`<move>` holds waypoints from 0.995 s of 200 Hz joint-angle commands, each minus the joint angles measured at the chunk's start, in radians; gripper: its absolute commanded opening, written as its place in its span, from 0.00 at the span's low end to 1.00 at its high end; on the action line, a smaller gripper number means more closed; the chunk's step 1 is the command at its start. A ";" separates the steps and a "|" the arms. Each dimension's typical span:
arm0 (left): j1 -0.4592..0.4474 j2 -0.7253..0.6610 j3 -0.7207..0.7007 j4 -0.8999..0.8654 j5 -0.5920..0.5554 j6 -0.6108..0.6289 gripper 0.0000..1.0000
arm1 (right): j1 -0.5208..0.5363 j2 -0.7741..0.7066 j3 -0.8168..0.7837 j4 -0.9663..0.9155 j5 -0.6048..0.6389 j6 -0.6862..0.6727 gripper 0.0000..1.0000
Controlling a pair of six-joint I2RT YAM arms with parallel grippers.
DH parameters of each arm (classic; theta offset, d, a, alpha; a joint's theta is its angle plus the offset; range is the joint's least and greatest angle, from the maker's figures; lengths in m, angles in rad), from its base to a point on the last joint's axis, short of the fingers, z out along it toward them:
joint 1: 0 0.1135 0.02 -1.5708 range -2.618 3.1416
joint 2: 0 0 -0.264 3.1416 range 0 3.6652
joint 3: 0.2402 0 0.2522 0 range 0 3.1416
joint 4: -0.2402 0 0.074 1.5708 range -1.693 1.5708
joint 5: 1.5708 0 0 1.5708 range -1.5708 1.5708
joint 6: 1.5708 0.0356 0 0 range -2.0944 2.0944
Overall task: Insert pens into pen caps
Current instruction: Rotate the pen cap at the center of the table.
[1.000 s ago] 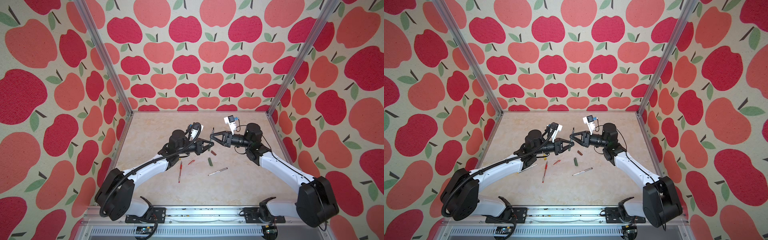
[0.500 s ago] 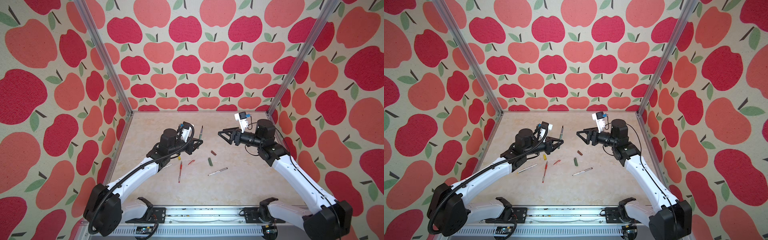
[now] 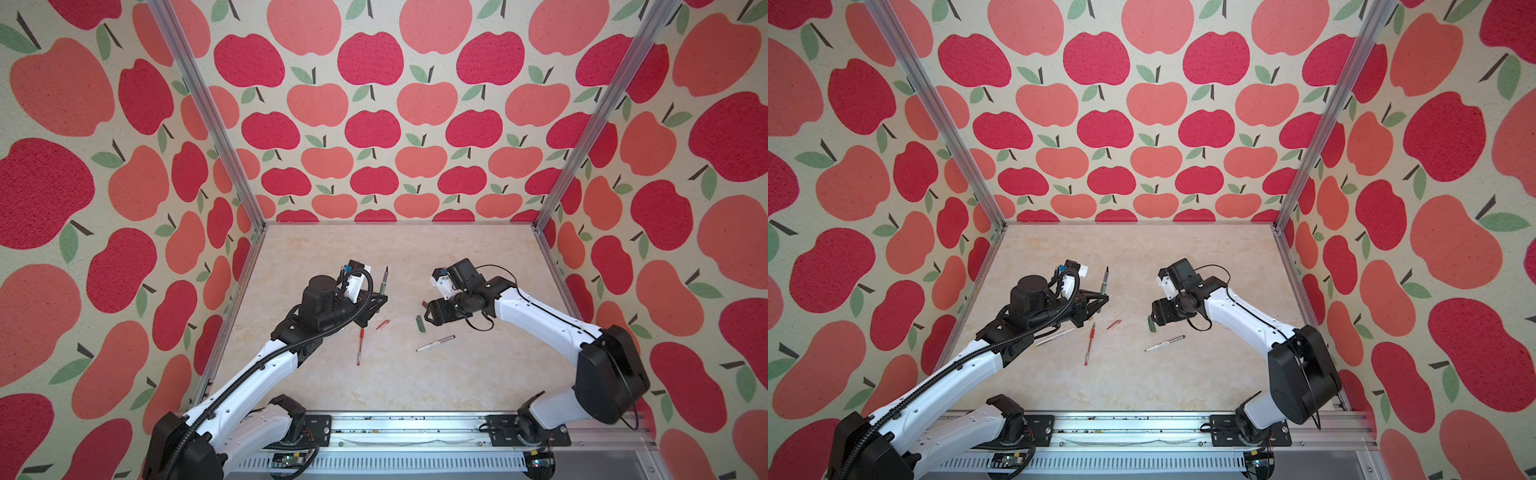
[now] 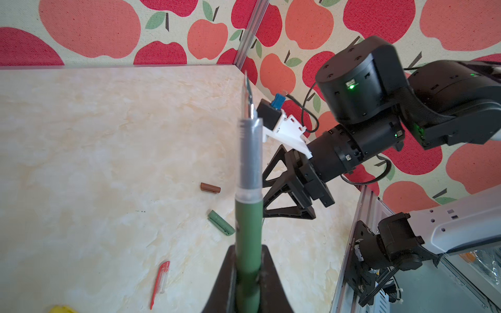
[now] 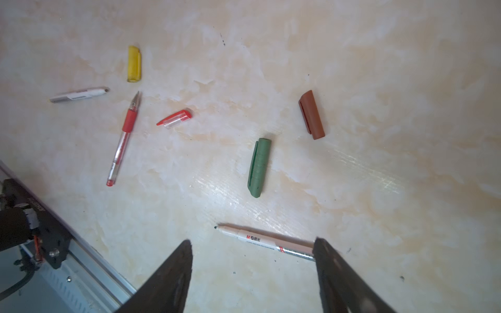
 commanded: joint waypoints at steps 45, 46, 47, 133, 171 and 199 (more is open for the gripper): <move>0.008 -0.058 -0.043 0.005 -0.029 -0.003 0.00 | 0.049 0.151 0.106 0.137 -0.157 0.291 0.85; 0.008 -0.059 -0.044 0.005 -0.030 -0.002 0.00 | 0.049 0.152 0.105 0.141 -0.159 0.298 0.85; 0.008 -0.060 -0.044 0.005 -0.030 -0.003 0.00 | 0.050 0.154 0.103 0.146 -0.162 0.306 0.85; 0.010 -0.085 -0.061 0.006 -0.042 0.037 0.00 | 0.134 0.238 0.088 0.242 -0.251 0.492 0.85; 0.010 -0.074 -0.053 0.007 -0.033 0.040 0.00 | 0.136 0.242 0.049 0.261 -0.238 0.500 0.85; 0.010 -0.062 -0.043 -0.001 -0.030 0.039 0.00 | 0.137 0.253 0.029 0.266 -0.243 0.498 0.86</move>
